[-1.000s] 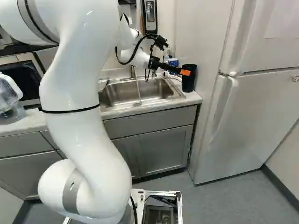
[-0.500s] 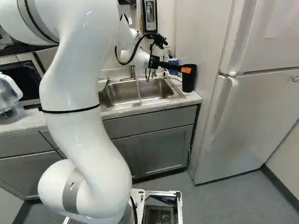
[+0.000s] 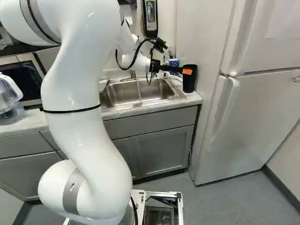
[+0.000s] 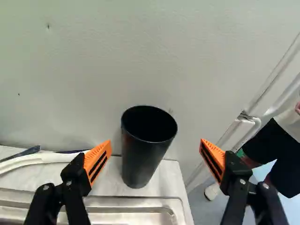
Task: Rinse the cup and place it in the tray
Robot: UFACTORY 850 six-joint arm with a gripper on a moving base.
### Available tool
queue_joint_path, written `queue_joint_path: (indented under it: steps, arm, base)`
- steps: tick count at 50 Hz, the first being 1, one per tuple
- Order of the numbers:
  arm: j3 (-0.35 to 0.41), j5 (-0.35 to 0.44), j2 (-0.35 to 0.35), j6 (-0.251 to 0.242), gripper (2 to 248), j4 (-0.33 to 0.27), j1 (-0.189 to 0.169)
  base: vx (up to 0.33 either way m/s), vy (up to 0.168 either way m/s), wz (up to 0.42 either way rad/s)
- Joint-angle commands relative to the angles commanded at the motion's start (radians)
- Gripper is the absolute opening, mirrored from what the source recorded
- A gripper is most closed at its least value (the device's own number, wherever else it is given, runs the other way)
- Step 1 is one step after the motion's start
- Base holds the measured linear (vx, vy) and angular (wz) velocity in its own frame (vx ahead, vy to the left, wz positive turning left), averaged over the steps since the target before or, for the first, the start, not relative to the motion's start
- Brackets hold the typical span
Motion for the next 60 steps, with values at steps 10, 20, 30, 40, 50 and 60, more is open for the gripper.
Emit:
queue_joint_path:
  steps: [10,20,30,40,50,60]
  arm:
    - [0.008,0.009,-0.02,0.0,247,-0.009,0.0]
    - [0.015,0.009,-0.041,0.0,247,-0.009,0.0]
    - [-0.008,0.009,-0.061,0.0,247,-0.009,-0.016]
    - [-0.04,0.009,-0.085,0.0,247,-0.009,-0.038]
    - [-0.053,0.009,-0.094,0.0,247,-0.009,-0.048]
    - [-0.053,0.009,-0.094,0.0,247,-0.009,-0.048]
  base:
    - [0.0,0.0,0.0]
    - [0.0,0.0,0.0]
    - [0.0,0.0,0.0]
    - [0.0,0.0,0.0]
    - [0.0,0.0,0.0]
    - [0.0,0.0,0.0]
